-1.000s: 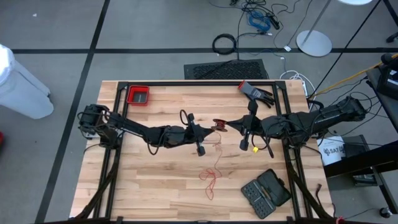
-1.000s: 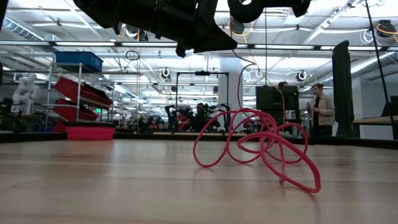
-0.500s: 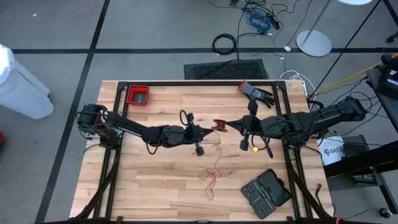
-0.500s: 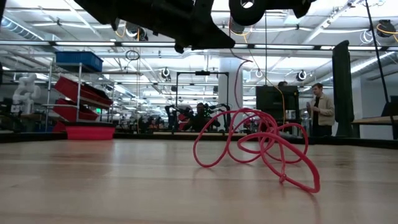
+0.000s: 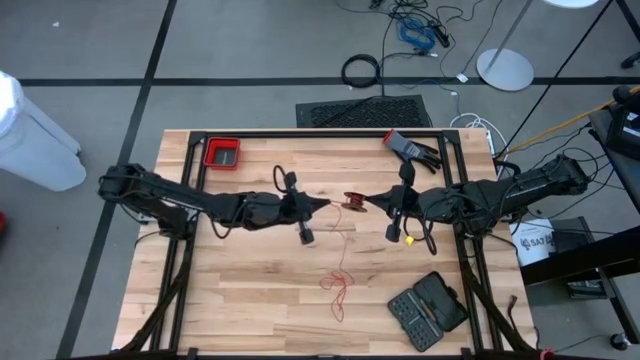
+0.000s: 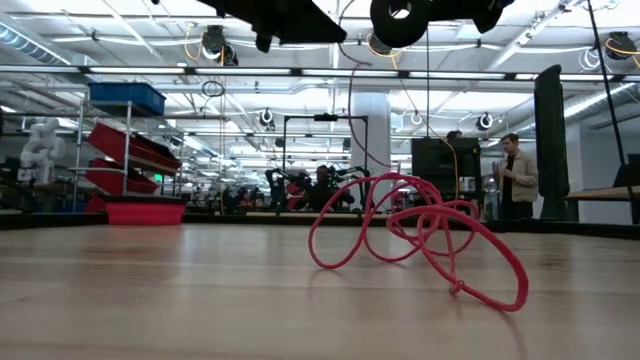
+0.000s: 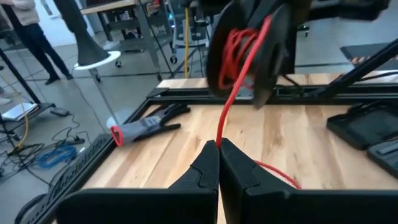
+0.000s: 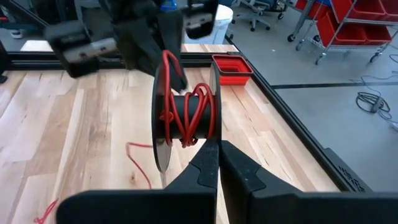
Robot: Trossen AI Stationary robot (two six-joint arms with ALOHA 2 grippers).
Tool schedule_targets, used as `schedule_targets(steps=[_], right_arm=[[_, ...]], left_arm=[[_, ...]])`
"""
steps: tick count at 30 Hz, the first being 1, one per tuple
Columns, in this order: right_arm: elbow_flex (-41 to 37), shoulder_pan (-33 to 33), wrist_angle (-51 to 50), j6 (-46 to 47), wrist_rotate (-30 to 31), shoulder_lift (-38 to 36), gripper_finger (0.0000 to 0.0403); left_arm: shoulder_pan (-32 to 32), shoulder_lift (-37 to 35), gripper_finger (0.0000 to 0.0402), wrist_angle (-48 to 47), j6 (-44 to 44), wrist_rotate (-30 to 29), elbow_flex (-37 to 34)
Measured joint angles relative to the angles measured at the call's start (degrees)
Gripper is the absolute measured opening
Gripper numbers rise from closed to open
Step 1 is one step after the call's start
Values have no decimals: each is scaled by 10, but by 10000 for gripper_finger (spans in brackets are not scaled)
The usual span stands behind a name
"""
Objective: Coil cords
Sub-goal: Uncoil the red wire from the spool
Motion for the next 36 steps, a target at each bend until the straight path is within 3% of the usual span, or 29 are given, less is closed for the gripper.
schedule_targets(steps=[9, 26, 36], right_arm=[[0, 0, 1, -5, 46, 12, 0], [0, 0, 20, -128, 180, 102, 0], [0, 0, 91, -156, 202, 111, 0]], left_arm=[[-23, -21, 0, 23, -1, 6, 0], [-25, -18, 0, 40, -30, 67, 0], [-25, 21, 0, 105, -60, 116, 0]])
